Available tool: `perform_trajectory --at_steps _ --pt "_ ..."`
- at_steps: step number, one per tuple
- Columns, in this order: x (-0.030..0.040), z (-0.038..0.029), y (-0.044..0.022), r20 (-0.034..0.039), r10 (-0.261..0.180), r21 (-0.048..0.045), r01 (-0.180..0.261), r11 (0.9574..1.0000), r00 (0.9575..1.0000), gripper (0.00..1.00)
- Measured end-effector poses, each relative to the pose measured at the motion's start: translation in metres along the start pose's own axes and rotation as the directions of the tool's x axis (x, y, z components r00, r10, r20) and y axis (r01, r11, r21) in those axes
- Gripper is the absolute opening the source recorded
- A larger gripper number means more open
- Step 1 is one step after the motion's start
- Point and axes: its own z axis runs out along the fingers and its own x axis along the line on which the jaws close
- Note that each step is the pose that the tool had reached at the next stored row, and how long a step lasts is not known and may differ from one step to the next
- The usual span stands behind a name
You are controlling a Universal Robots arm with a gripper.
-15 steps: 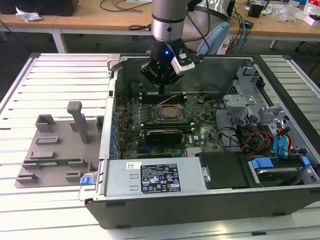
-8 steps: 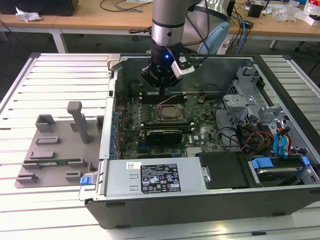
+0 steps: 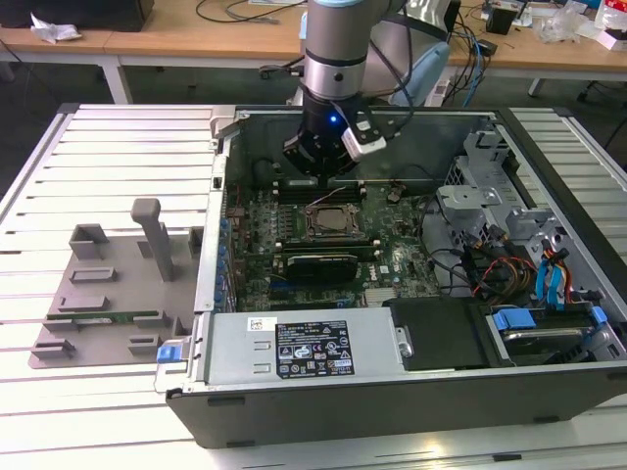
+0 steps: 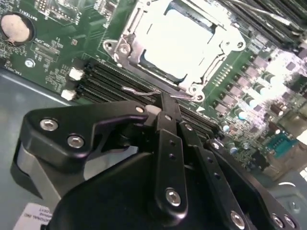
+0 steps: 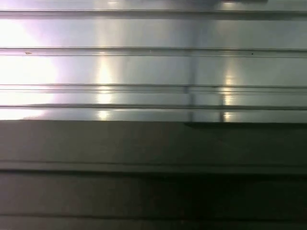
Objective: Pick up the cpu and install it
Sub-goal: 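Install the first cpu locking lever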
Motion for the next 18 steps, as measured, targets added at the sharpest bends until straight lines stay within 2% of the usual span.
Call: perform_trajectory --at_steps 1,3,4,18 --pt "-0.0110 0.0050 0.0014 -0.0001 -0.014 0.0004 0.014 0.9999 0.9999 0.11" --pt "-0.0198 0.0103 0.0020 0.0001 -0.020 -0.0012 0.020 0.9998 0.9998 0.11" --pt "-0.0219 0.0113 0.0016 -0.0007 -0.021 0.0001 0.021 0.9998 0.9998 0.11" --pt "-0.0292 0.0199 0.0011 -0.0011 -0.025 0.0008 0.025 0.9997 0.9997 0.11"
